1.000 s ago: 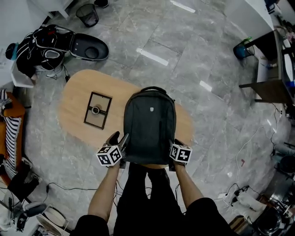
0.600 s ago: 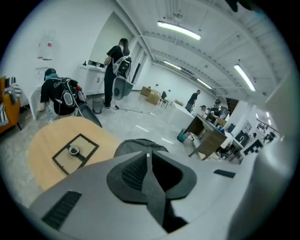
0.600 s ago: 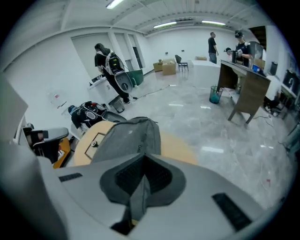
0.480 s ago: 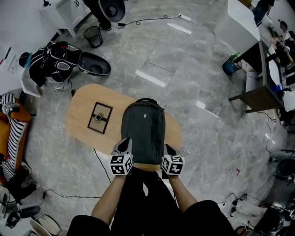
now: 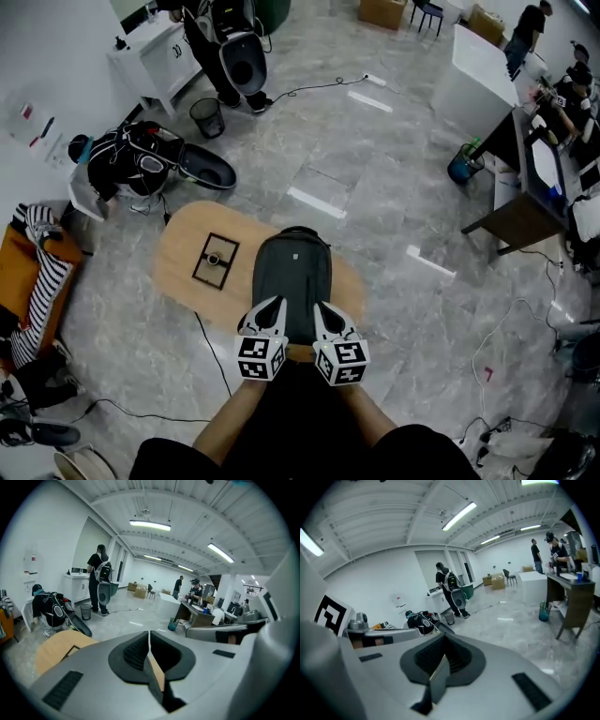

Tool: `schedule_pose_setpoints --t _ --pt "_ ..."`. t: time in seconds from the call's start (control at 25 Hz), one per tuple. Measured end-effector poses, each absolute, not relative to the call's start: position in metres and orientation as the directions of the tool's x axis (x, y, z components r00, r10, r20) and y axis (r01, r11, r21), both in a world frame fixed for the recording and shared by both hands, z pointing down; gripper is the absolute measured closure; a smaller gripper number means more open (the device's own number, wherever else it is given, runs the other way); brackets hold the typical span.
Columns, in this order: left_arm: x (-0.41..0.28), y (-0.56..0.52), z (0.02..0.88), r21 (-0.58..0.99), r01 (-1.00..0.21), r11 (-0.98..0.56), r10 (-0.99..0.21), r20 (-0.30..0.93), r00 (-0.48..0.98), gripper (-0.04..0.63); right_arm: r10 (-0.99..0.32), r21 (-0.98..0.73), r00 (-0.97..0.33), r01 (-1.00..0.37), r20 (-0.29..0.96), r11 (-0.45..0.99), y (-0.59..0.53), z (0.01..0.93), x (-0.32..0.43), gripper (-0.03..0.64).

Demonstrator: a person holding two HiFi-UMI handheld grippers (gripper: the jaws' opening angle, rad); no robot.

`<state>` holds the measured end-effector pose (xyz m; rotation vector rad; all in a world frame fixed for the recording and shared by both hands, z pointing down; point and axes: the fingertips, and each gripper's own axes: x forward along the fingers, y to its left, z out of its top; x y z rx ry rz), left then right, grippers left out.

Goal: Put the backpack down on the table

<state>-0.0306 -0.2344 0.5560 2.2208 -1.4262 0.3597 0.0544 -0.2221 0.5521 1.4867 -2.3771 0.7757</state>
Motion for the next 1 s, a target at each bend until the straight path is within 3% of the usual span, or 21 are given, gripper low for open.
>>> schedule_pose_setpoints --t 0.36,1.0 --pt "-0.022 -0.217 0.495 0.26 -0.894 -0.365 -0.819 0.367 0.441 0.571 -0.771 -0.307 -0.499 -0.863 0.396 0.402 -0.193 0.504 0.05 0.607" --pt "-0.056 -0.21 0.472 0.267 -0.88 -0.392 -0.833 0.304 0.463 0.571 -0.785 -0.287 -0.51 -0.857 0.352 0.429 -0.191 0.475 0.011 0.607"
